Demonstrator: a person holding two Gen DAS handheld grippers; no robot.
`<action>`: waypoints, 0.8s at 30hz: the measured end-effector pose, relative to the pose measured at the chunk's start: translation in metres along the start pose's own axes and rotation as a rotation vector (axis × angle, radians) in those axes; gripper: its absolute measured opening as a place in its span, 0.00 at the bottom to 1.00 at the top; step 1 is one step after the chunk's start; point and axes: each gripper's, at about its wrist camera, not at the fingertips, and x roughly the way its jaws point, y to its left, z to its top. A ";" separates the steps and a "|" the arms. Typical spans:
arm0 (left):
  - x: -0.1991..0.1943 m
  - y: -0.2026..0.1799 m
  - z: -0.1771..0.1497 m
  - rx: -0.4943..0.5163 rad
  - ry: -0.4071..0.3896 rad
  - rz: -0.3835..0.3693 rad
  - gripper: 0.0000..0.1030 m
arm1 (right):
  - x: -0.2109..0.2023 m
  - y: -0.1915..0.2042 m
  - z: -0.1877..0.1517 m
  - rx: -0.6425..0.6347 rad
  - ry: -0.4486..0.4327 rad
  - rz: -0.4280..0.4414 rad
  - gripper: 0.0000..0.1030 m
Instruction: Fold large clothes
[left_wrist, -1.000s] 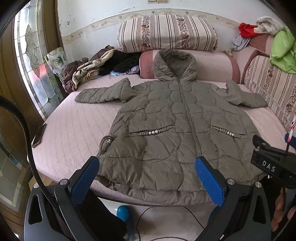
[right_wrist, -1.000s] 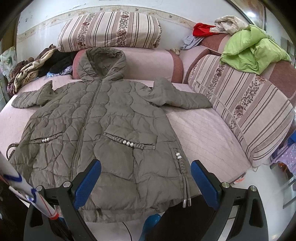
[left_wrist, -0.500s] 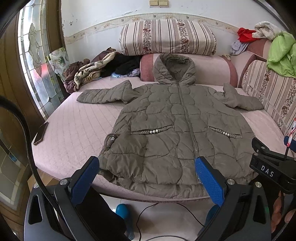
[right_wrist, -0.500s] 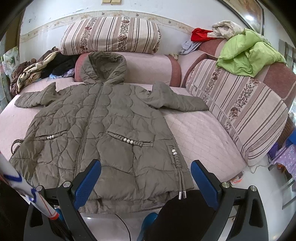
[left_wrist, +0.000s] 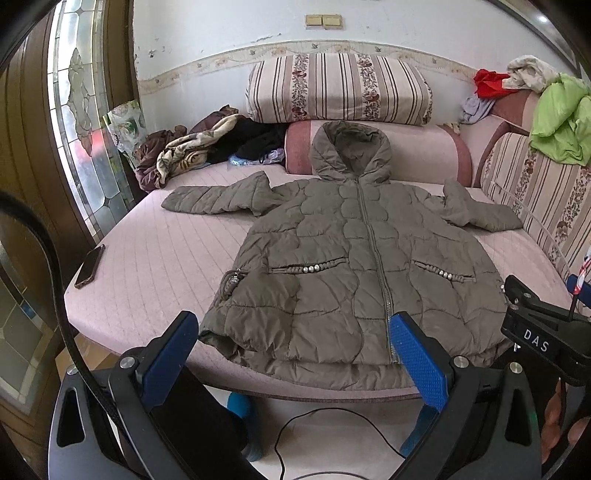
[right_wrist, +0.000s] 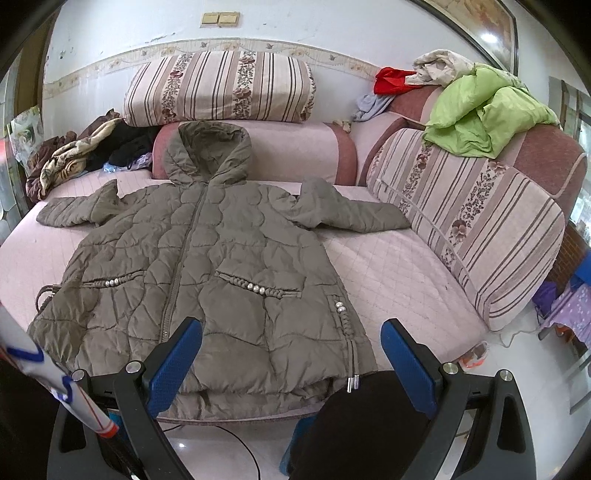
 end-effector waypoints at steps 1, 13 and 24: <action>0.001 -0.001 0.000 0.003 0.004 0.000 1.00 | 0.002 0.000 0.000 -0.001 0.005 0.001 0.96; 0.029 -0.030 -0.006 0.108 0.091 -0.110 1.00 | 0.031 0.000 0.001 -0.016 0.060 -0.016 0.96; 0.042 -0.035 -0.003 0.113 0.088 -0.098 1.00 | 0.057 -0.002 0.001 -0.008 0.113 -0.024 0.96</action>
